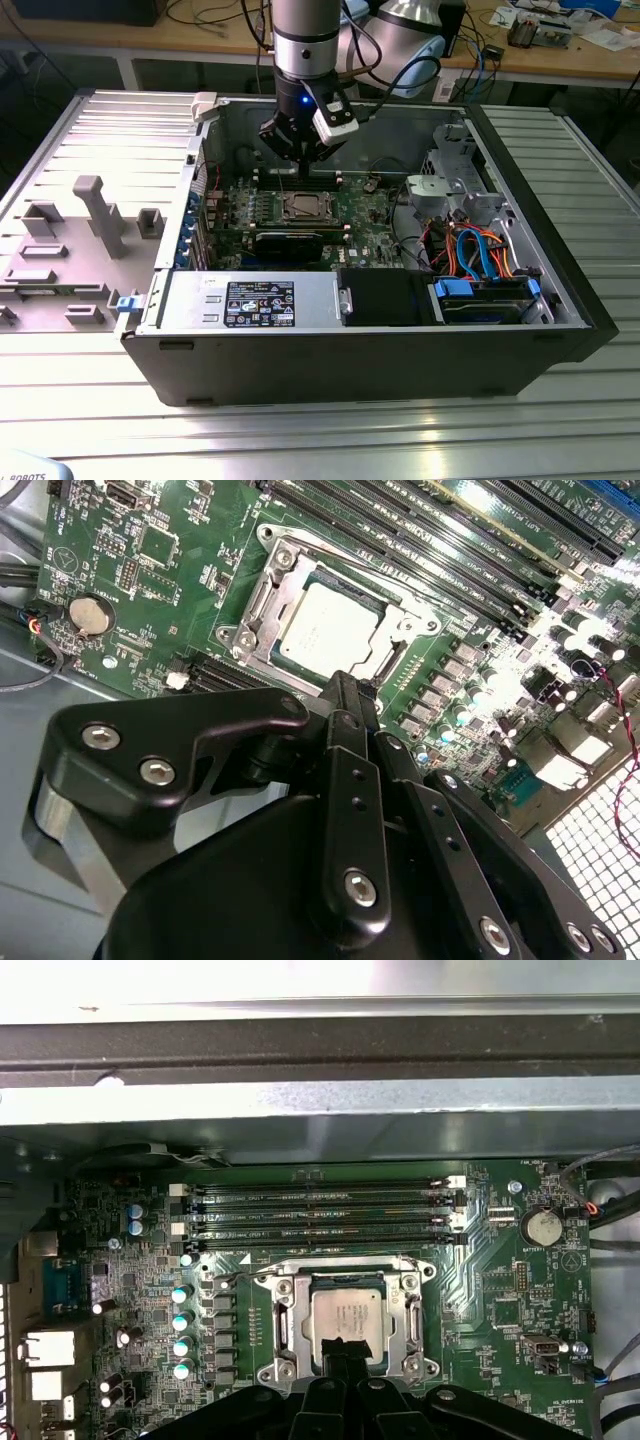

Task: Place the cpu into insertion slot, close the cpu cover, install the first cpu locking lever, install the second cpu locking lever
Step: 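Install the first cpu locking lever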

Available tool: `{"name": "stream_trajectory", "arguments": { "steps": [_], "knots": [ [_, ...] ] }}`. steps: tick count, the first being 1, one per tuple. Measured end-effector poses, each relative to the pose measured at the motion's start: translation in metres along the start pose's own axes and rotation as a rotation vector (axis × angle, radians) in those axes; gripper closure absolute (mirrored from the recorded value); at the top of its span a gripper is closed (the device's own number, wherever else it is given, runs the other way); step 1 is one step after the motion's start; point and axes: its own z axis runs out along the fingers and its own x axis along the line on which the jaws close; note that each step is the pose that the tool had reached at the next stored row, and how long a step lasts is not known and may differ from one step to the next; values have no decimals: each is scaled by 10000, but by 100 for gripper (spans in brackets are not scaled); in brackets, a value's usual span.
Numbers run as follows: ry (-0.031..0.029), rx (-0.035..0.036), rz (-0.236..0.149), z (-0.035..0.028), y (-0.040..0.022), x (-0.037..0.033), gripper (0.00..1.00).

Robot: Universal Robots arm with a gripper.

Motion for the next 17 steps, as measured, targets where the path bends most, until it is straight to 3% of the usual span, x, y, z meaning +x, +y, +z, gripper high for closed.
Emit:
{"name": "stream_trajectory", "arguments": {
  "steps": [5, 11, 17],
  "knots": [
    [0, -1, -3, 0, -1, 23, 89],
    [1, 0, -10, -6, -7, 210, 89],
    [1, -3, -91, -9, -10, 322, 89]
  ]
}}
